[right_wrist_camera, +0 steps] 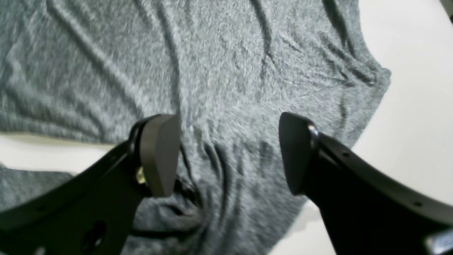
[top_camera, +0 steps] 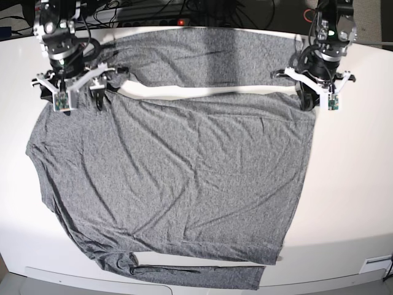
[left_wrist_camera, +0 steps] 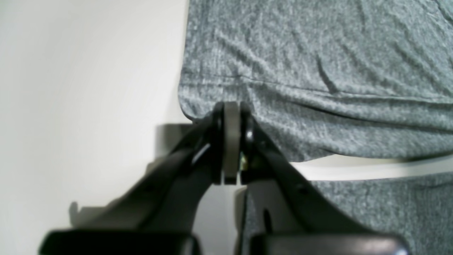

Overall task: Fold the T-shirt properly
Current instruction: 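Grasp the hem corners with both grippers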

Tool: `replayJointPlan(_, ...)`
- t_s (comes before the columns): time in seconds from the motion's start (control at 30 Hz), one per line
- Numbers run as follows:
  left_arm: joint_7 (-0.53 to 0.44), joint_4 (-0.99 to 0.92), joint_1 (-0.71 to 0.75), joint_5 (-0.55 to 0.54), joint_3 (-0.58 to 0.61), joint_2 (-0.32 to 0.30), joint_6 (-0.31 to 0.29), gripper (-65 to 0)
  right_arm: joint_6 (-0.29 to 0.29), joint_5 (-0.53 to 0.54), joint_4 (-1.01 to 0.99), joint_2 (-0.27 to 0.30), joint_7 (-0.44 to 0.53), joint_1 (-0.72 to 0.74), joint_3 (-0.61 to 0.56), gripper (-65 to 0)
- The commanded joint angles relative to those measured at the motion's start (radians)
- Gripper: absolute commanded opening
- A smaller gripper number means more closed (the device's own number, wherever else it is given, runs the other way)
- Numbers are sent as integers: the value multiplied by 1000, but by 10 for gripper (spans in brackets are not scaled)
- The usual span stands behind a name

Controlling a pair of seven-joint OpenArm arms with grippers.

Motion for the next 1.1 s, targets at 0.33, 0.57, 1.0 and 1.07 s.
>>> replayJointPlan(0.33,-31,19,0,-3,-4,-6,-2,-650,1,5,-44,8,0,51,-126,-220)
replayJointPlan(0.57,-30,19,0,-4,-4,-6,-2,-650,1,5,-132,8,0,90,-125,-220)
replayJointPlan(1.0,-30,19,0,-4,-4,-6,-2,-650,1,5,-238,8,39,90,-125,-221)
replayJointPlan(1.07,-30,19,0,-4,-4,-6,-2,-650,1,5,-238,8,39,90,-125,-239)
